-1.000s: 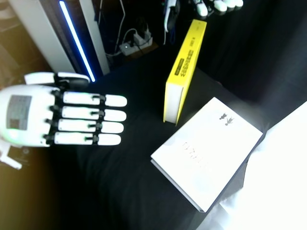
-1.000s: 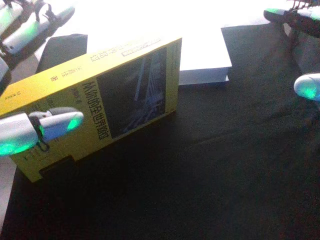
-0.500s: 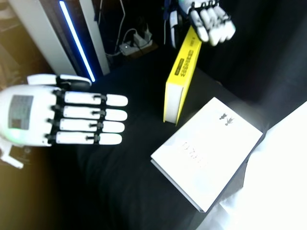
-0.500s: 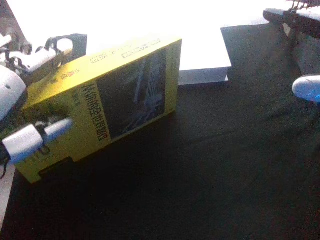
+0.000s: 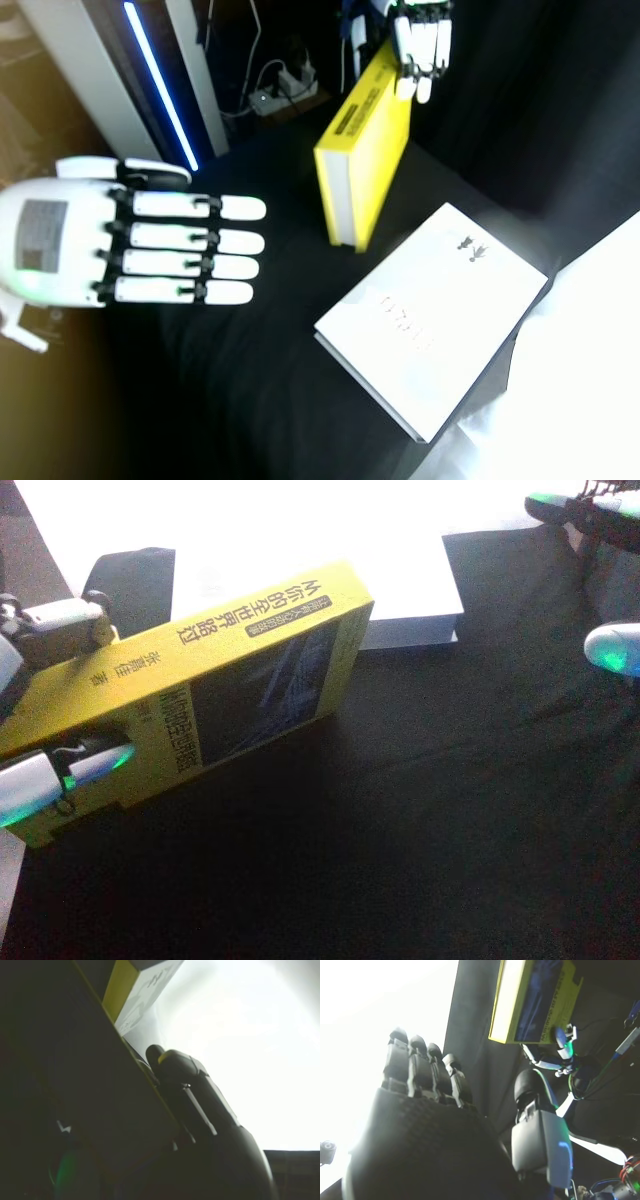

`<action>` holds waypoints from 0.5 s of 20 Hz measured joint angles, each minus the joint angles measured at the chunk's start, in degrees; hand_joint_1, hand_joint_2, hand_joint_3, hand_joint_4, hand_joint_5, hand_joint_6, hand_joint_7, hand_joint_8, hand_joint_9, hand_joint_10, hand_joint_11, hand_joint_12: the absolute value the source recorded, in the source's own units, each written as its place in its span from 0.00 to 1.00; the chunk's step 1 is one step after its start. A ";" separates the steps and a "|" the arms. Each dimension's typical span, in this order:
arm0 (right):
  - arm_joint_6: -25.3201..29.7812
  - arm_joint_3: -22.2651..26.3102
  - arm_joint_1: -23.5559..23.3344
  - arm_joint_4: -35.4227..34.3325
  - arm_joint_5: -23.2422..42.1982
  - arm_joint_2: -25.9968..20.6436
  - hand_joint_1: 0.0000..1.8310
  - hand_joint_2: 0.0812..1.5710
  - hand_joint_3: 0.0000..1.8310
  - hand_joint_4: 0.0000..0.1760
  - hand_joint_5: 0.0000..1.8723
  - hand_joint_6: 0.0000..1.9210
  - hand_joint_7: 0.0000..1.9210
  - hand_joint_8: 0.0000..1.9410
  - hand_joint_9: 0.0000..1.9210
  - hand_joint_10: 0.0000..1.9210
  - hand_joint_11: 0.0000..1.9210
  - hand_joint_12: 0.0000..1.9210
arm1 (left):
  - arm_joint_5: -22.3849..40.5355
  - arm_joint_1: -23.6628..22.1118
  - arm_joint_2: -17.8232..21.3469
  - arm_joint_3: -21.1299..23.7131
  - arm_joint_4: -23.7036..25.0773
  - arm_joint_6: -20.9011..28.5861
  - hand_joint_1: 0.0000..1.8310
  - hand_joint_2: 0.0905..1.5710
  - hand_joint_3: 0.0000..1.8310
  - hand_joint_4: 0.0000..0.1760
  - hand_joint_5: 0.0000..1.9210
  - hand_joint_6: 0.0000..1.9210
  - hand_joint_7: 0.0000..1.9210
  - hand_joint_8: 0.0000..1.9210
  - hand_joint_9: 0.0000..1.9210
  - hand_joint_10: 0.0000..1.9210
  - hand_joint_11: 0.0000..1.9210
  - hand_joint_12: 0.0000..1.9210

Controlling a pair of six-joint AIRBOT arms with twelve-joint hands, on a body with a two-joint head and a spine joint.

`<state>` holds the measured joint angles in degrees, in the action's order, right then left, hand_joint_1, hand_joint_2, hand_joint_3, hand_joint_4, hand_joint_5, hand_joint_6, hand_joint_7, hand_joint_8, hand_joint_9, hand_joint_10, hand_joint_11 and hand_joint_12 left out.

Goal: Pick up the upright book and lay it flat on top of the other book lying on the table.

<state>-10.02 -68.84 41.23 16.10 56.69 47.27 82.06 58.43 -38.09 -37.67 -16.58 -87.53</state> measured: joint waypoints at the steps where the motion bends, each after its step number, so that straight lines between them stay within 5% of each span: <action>1: -0.02 0.00 0.00 -0.07 -0.04 0.00 0.17 0.78 0.03 0.13 0.00 0.00 0.00 0.00 0.00 0.00 0.00 0.00 | 1.40 0.02 0.39 0.20 1.25 0.35 0.59 0.79 0.00 0.00 0.38 0.70 0.59 0.51 0.61 0.65 0.53 0.83; 5: -0.02 0.00 0.00 -0.48 -0.02 0.00 0.22 0.77 0.02 0.10 0.00 0.00 0.00 0.00 0.00 0.00 0.00 0.00 | 4.11 -2.03 0.48 -0.55 4.50 0.20 0.59 0.79 0.00 0.00 0.38 0.71 0.61 0.45 0.65 0.54 0.58 0.72; 6: 0.00 -0.02 0.00 -0.46 0.04 0.00 0.21 0.78 0.02 0.00 0.00 0.00 0.00 0.00 0.00 0.00 0.00 0.00 | 4.59 -3.26 0.42 -0.90 4.24 -1.03 0.59 0.79 0.00 0.00 0.38 0.70 0.62 0.45 0.67 0.56 0.61 0.72; 10: 0.00 -0.98 -1.38 -0.42 0.00 0.94 0.17 0.78 0.02 0.00 0.00 0.00 0.00 0.00 0.00 0.00 0.00 0.00 | 1.79 -11.26 -1.16 -3.28 2.10 -7.54 0.59 0.79 0.00 0.00 0.37 0.71 0.62 0.42 0.69 0.56 0.64 0.70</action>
<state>-10.02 -69.82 39.86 15.68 56.69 48.21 83.85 47.18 -39.24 -40.95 -14.48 -95.07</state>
